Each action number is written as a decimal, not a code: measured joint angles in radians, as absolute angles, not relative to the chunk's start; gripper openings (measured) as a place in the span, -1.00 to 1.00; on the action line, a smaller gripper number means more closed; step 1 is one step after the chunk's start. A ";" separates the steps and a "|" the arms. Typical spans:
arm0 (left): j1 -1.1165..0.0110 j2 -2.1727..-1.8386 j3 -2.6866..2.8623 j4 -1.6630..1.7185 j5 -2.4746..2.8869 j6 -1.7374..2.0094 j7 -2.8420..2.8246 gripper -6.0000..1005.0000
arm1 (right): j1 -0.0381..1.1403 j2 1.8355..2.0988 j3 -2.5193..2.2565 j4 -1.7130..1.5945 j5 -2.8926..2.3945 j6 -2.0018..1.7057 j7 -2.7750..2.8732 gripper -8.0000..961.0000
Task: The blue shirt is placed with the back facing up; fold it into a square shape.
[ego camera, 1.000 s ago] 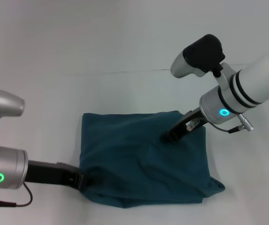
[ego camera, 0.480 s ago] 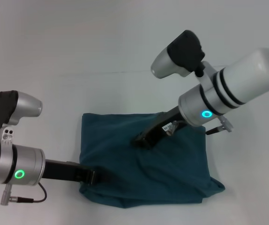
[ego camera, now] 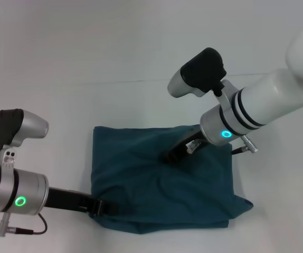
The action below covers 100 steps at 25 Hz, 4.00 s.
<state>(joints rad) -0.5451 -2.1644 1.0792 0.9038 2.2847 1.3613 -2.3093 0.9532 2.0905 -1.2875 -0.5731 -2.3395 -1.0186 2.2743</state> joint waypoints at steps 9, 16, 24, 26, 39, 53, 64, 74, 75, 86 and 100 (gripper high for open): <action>-0.542 -2.164 1.078 0.899 2.304 1.367 -2.323 -0.99 | 0.929 2.070 -1.260 -0.582 -2.350 -1.006 2.304 -0.99; -0.538 -2.164 1.075 0.894 2.307 1.374 -2.326 -0.99 | 0.900 2.050 -1.235 -0.610 -2.350 -1.004 2.324 -0.99; -0.536 -2.163 1.057 0.893 2.328 1.393 -2.329 -0.99 | 0.880 2.045 -1.185 -0.626 -2.417 -0.985 2.337 -0.99; -0.533 -2.163 1.046 0.896 2.328 1.404 -2.324 -0.99 | 0.871 2.046 -1.171 -0.653 -2.422 -1.002 2.337 -0.99; -0.528 -2.163 1.033 0.912 2.324 1.428 -2.303 -0.99 | 0.750 2.035 -0.995 -0.906 -2.491 -1.230 2.486 -0.75; -0.539 -2.163 1.034 0.927 2.322 1.434 -2.295 -0.99 | 0.723 2.026 -0.949 -0.785 -2.494 -1.122 2.473 0.32; -0.540 -2.163 1.034 0.928 2.321 1.441 -2.295 -0.99 | 0.723 2.049 -0.935 -0.736 -2.469 -1.075 2.454 0.33; -0.540 -2.163 1.034 0.928 2.323 1.442 -2.295 -0.99 | 0.725 2.049 -0.930 -0.664 -2.397 -1.028 2.412 0.24; -0.540 -2.163 1.034 0.928 2.324 1.442 -2.295 -0.99 | 0.724 2.049 -0.930 -0.658 -2.383 -1.027 2.402 0.18; -0.540 -2.163 1.034 0.928 2.329 1.441 -2.293 -0.99 | 0.723 2.037 -0.923 -0.642 -2.356 -1.027 2.387 -0.67; -0.541 -2.160 1.032 0.926 2.330 1.433 -2.297 -0.99 | 0.735 2.022 -0.877 -0.665 -2.355 -1.005 2.384 -0.89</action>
